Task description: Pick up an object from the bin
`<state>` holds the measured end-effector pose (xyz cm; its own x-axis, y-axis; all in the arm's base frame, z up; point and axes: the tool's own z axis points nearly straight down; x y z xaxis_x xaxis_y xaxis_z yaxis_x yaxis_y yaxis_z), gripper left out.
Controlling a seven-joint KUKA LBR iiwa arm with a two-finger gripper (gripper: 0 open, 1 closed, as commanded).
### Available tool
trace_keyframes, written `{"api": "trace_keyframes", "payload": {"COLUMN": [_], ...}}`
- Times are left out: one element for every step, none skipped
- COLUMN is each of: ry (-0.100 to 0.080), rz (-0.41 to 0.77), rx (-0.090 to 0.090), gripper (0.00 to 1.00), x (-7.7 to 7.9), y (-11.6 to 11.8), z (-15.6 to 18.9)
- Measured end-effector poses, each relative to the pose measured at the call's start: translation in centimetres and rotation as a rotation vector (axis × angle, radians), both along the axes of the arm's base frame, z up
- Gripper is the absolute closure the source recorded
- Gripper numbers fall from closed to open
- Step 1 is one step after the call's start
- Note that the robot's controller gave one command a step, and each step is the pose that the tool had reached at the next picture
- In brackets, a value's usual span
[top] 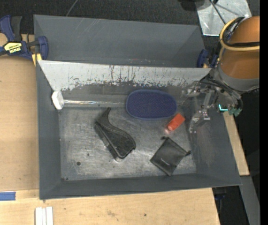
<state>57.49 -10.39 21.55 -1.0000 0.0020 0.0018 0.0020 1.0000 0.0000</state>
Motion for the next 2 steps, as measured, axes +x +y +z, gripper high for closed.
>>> {"api": "trace_keyframes", "payload": {"ry": [-0.017, -0.007], "rz": [0.138, 0.141], "rx": [-0.005, -0.002], "gripper": [0.00, 1.00], "x": [0.16, -0.14], "y": [0.37, 0.49], "z": [-12.89, -13.38]}}
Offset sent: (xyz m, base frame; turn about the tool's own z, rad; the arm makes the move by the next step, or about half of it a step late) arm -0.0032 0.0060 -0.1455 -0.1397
